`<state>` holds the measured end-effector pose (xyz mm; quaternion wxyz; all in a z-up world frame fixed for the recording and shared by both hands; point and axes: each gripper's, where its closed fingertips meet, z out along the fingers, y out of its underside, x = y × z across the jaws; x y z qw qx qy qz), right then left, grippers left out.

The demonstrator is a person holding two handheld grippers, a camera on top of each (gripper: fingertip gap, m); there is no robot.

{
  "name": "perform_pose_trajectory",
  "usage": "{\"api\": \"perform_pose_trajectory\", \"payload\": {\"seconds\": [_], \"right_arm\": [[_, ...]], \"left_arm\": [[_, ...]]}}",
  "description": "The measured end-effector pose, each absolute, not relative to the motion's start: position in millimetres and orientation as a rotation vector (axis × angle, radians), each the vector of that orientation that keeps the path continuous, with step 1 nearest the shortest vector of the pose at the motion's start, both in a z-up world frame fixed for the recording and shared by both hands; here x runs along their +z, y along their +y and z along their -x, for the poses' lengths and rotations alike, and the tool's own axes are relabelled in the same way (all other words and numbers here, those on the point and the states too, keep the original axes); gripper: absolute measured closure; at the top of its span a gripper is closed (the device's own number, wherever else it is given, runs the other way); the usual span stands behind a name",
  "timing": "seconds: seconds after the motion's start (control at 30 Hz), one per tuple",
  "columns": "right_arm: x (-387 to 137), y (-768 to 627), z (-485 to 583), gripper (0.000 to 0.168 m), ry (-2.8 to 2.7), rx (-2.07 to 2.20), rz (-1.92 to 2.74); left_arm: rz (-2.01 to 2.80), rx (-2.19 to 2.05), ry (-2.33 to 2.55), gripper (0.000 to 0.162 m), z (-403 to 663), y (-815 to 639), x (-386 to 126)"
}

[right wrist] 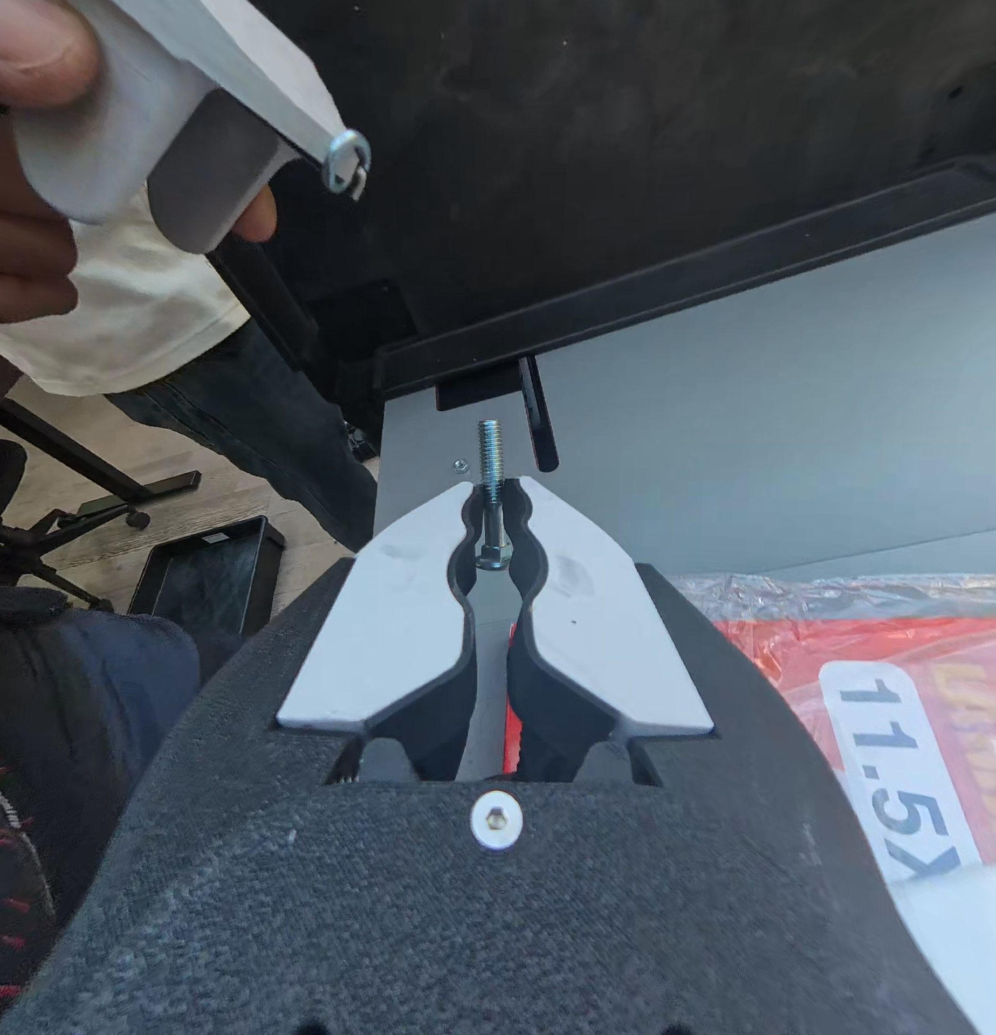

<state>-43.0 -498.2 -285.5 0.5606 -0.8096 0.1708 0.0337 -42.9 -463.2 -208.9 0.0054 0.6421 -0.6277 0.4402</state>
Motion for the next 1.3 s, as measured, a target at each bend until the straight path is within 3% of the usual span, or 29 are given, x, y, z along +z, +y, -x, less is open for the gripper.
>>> {"api": "perform_pose_trajectory", "payload": {"seconds": [0.33, 0.83, 1.3], "right_arm": [[-310, -524, 63, 0.161, 0.453, 0.106, 1.996], [-284, -498, 66, 0.161, 0.366, 0.101, 2.009], [-286, -485, 73, 0.161, 0.329, 0.116, 2.010]], "left_arm": [[-1.984, 1.378, -1.927, 0.161, 32, -460, -223], [-2.026, 1.542, -1.788, 0.160, 32, -445, -211], [-2.080, 1.493, -1.704, 0.160, 42, -437, -235]]}}
